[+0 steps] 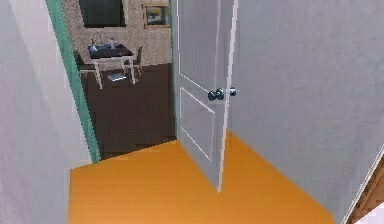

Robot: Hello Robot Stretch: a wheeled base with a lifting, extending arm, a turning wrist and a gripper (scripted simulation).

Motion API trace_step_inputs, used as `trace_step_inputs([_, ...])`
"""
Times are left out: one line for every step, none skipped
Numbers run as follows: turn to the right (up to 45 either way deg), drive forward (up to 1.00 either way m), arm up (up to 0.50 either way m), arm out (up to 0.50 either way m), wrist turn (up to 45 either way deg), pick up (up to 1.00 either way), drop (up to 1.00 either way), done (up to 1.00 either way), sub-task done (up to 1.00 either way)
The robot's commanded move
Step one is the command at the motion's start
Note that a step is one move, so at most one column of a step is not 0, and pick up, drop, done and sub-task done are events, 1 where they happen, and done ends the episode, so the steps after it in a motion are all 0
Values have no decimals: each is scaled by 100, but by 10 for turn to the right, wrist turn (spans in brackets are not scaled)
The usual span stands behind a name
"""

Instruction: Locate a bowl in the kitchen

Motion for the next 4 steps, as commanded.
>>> trace_step_inputs([-450, 0, 0, 0, 0, 0, 0, 0, 0])
trace_step_inputs([-330, 0, 0, 0, 0, 0, 0, 0, 0])
trace_step_inputs([0, 25, 0, 0, 0, 0, 0, 0, 0])
trace_step_inputs([-330, 0, 0, 0, 0, 0, 0, 0, 0])
